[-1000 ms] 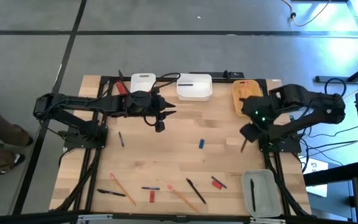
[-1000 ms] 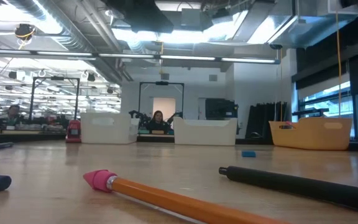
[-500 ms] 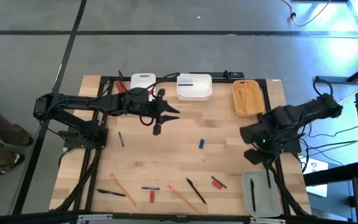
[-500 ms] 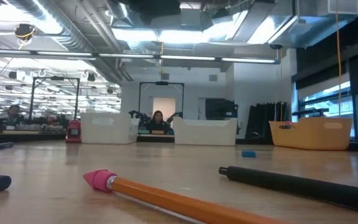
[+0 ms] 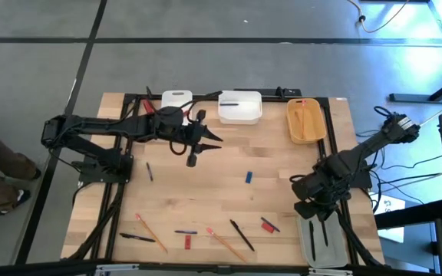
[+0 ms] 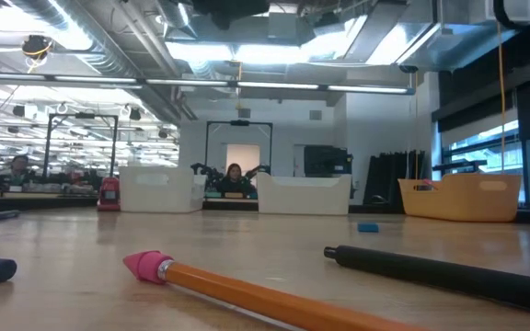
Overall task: Sort crayons/erasers/pens/pencils in bins
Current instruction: Put the black pen into the gray bin
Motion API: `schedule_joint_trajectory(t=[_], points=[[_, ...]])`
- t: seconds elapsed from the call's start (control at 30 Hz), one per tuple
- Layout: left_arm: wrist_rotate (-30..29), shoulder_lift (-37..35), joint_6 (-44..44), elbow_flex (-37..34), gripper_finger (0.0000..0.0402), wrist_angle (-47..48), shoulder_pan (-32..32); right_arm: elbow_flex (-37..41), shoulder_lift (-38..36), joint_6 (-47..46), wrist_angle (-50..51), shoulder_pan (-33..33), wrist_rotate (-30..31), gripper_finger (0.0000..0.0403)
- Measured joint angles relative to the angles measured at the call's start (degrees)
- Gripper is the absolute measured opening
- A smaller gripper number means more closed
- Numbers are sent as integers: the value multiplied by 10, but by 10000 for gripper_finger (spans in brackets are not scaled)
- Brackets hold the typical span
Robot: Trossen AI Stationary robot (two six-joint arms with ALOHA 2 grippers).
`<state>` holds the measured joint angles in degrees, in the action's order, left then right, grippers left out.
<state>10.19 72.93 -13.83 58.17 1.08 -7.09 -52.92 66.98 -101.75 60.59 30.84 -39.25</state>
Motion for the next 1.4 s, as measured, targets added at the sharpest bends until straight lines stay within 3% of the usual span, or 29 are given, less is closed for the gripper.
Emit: schedule_joint_trajectory(t=[0.3, 0.43, 0.83, 1.4], points=[[44, 0, 2, 0, 94, -8, -21, 71, 0, -26, -85, 5, -1, 58], [43, 0, 2, 0, 94, -7, -24, 93, 0, -33, -139, 5, -33, 58], [43, 0, 2, 0, 94, -6, -24, 95, 0, -58, -146, 25, -39, 58], [43, 0, 4, 0, 94, -6, -24, 95, 0, -97, -150, 69, 47, 75]])
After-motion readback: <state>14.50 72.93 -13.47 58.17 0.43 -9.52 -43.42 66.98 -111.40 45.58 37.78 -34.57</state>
